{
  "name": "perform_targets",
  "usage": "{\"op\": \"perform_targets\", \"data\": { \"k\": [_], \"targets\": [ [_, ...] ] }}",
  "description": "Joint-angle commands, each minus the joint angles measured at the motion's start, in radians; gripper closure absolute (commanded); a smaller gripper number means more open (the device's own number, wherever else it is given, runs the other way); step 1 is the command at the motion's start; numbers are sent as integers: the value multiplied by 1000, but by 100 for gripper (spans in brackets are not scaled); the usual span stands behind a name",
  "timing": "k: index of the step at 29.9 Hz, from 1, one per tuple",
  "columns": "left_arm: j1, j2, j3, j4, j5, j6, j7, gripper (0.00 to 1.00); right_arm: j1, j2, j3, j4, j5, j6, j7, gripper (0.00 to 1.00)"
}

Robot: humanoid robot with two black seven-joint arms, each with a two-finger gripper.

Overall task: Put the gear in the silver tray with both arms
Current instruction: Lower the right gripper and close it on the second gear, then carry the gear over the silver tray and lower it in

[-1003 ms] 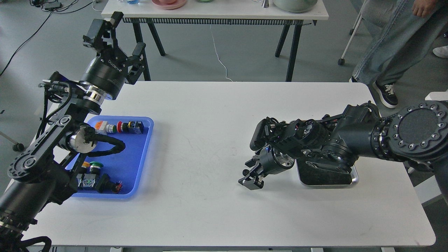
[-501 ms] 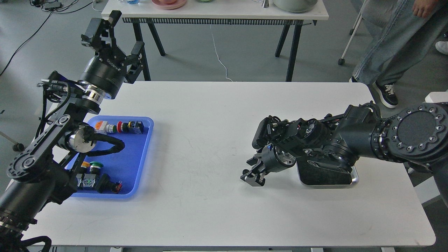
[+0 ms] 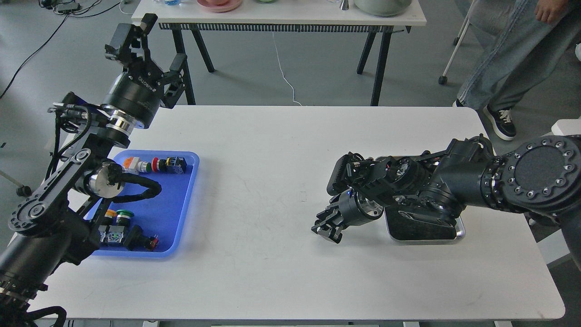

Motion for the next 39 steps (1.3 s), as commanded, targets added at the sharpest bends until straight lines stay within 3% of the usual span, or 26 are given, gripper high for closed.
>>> {"op": "perform_targets", "data": {
  "k": [1, 12, 20, 27, 32, 39],
  "targets": [
    [0, 0, -4, 0, 0, 0, 0, 1, 3, 0, -1, 0, -2, 3, 0, 76],
    [0, -1, -9, 1, 0, -2, 0, 1, 3, 0, -15, 0, -2, 7, 0, 93],
    [0, -3, -9, 1, 0, -2, 0, 1, 49, 0, -14, 12, 1, 7, 0, 94],
    [0, 0, -9, 1, 0, -2, 0, 1, 216, 0, -6, 170, 2, 4, 0, 94],
    [0, -16, -6, 1, 0, -2, 0, 1, 265, -225, -12, 254, -26, 4, 0, 93],
    [0, -30, 2, 1, 5, -2, 0, 1, 221, -504, -20, 252, -164, 3, 0, 93]
  ]
}}
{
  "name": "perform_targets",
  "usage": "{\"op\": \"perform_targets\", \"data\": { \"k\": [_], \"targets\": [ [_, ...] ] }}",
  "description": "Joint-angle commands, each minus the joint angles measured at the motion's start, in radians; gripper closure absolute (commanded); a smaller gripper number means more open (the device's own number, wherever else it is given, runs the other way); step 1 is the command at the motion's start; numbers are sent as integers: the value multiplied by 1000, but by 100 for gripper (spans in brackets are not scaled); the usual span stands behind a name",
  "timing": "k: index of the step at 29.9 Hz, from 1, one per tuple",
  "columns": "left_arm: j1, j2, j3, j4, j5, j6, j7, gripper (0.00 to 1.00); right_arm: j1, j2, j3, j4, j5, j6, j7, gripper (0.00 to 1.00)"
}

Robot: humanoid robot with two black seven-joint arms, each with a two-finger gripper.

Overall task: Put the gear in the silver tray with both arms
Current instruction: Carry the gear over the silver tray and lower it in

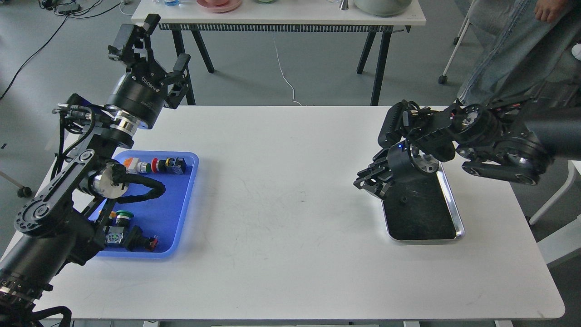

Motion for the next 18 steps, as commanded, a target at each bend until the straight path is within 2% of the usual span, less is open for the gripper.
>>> {"op": "perform_targets", "data": {
  "k": [1, 4, 8, 11, 18],
  "targets": [
    [0, -8, 3, 0, 2, 0, 0, 1, -40, -117, -3, -6, -52, -1, 0, 93],
    [0, -12, 5, 0, 3, -1, 0, 1, -66, -171, -3, -29, -53, -1, 0, 93],
    [0, -23, 8, 0, 6, -1, 0, 1, -135, -182, 0, -107, -53, -12, 0, 93],
    [0, -24, 8, 0, 6, -1, 0, 1, -189, -165, 3, -176, -52, -43, 0, 93],
    [0, -34, 3, 1, 8, -1, 0, 1, -287, -45, 66, -317, -35, -57, 0, 93]
  ]
}}
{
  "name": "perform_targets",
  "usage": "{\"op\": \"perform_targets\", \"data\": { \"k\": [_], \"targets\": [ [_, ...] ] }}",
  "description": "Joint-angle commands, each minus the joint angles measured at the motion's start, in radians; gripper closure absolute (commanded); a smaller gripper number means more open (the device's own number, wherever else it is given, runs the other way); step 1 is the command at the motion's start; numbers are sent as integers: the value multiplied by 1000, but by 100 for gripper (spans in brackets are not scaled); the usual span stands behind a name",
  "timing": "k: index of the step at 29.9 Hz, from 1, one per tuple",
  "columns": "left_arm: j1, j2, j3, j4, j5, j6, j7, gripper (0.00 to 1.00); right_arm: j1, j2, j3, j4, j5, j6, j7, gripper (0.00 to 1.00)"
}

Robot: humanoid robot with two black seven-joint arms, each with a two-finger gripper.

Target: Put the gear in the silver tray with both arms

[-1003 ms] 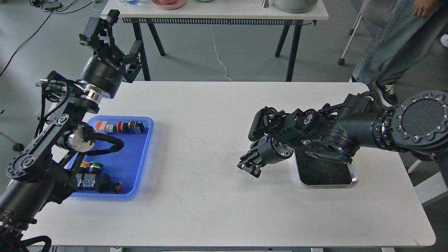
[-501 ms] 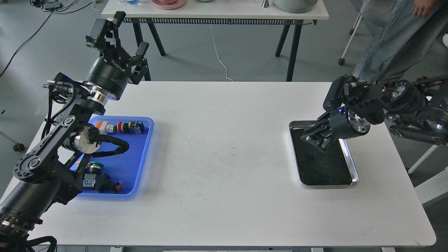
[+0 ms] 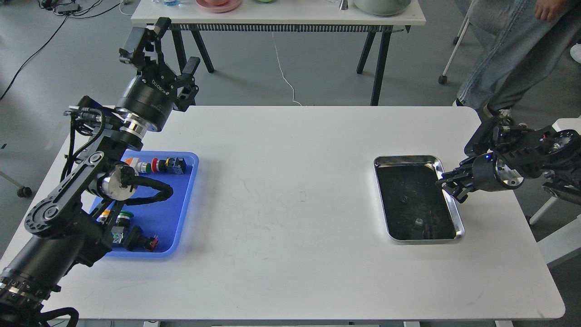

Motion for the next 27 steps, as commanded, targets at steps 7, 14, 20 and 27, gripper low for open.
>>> {"op": "perform_targets", "data": {
  "k": [7, 14, 20, 27],
  "targets": [
    [0, -5, -12, 0, 1, 0, 0, 1, -101, 185, 26, -203, 4, 1, 0, 91],
    [0, -7, -12, 0, 1, 2, 0, 1, -133, 208, 18, -240, 4, 3, 0, 89],
    [0, -7, -13, 0, 1, 2, 0, 1, -141, 190, 15, -238, 4, 3, 0, 73],
    [0, -7, -13, 0, 1, 2, 0, 1, -135, 159, 34, -225, 61, -2, 0, 8]
  ]
}}
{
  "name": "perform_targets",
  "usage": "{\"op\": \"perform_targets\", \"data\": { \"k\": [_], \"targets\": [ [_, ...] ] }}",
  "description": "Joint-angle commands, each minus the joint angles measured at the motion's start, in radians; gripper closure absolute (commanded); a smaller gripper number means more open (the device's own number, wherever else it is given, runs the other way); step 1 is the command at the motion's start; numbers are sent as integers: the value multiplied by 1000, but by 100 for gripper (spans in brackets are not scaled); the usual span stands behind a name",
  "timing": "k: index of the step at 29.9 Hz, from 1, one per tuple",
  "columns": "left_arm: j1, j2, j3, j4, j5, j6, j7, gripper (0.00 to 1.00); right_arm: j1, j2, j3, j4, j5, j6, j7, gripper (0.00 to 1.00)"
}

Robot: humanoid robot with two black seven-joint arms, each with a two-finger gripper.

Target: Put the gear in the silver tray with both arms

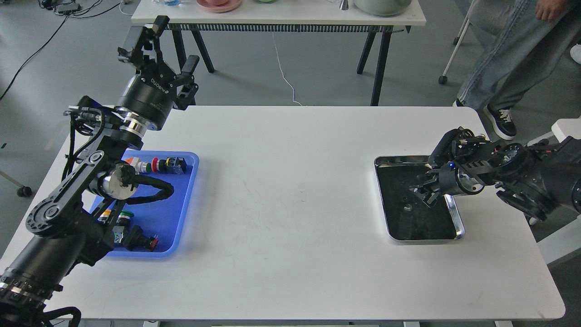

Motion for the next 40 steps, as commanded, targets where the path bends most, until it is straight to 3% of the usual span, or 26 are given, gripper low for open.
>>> {"op": "perform_targets", "data": {
  "k": [1, 4, 12, 18, 25, 29, 40],
  "targets": [
    [0, 2, 0, -1, -2, 0, 0, 1, 10, -27, 7, 17, 53, -2, 0, 3],
    [0, 3, 0, -1, -2, 0, 0, 1, 30, -72, 91, 66, 139, 0, 0, 2],
    [5, -14, 1, -1, 3, -3, -2, 1, -25, -256, 558, 298, 628, 13, 0, 1],
    [31, -55, 1, -1, 67, -12, -3, 1, -170, -233, 809, 330, 1030, 13, 0, 1],
    [46, -74, 3, 16, 124, -11, 11, 1, -290, -113, 1037, 330, 1397, 9, 0, 1],
    [49, -75, 1, 48, 146, 11, 98, 1, -353, -81, 1155, 326, 1485, 9, 0, 1],
    [101, -132, -38, 46, 146, 38, 94, 1, -436, -98, 1185, 430, 1477, 6, 0, 1]
  ]
}}
